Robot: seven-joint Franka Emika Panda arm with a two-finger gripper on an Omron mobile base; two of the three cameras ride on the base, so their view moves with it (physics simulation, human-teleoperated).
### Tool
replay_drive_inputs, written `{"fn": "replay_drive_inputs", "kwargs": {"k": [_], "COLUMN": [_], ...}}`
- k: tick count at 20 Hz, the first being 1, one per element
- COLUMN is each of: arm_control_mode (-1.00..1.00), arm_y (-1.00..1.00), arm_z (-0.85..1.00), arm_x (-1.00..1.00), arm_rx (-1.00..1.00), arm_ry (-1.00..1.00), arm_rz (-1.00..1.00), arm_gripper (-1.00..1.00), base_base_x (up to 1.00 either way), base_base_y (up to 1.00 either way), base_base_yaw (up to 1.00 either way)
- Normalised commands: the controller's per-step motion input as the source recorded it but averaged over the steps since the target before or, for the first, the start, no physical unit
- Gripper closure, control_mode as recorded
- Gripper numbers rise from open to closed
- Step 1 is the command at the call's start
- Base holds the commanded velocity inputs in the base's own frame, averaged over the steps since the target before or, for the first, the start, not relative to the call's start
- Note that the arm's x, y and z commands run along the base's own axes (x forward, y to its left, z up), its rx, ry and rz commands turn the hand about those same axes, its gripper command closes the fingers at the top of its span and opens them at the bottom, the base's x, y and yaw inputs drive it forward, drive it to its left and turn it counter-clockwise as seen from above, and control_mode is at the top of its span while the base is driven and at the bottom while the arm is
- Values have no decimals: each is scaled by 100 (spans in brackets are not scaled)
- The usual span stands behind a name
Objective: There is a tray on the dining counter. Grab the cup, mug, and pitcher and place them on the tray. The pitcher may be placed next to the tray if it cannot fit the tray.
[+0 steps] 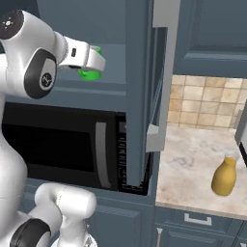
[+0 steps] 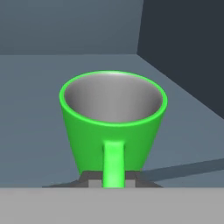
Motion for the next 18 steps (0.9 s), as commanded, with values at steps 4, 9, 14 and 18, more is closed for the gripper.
{"fn": "replay_drive_inputs", "kwargs": {"k": [4,9,14,18], "arm_control_mode": [-100,-100,-100,-100], "arm_y": [26,34,33,25], "arm_z": [13,0,0,0], "arm_x": [-62,-72,-71,-78], "arm_rx": [0,0,1,1], "arm_ry": [0,1,3,1], "arm_rz": [0,0,1,1], "arm_gripper": [100,100,100,100], "base_base_x": [0,0,0,0], "base_base_y": [0,0,0,0], "base_base_yaw": [0,0,0,0]}}
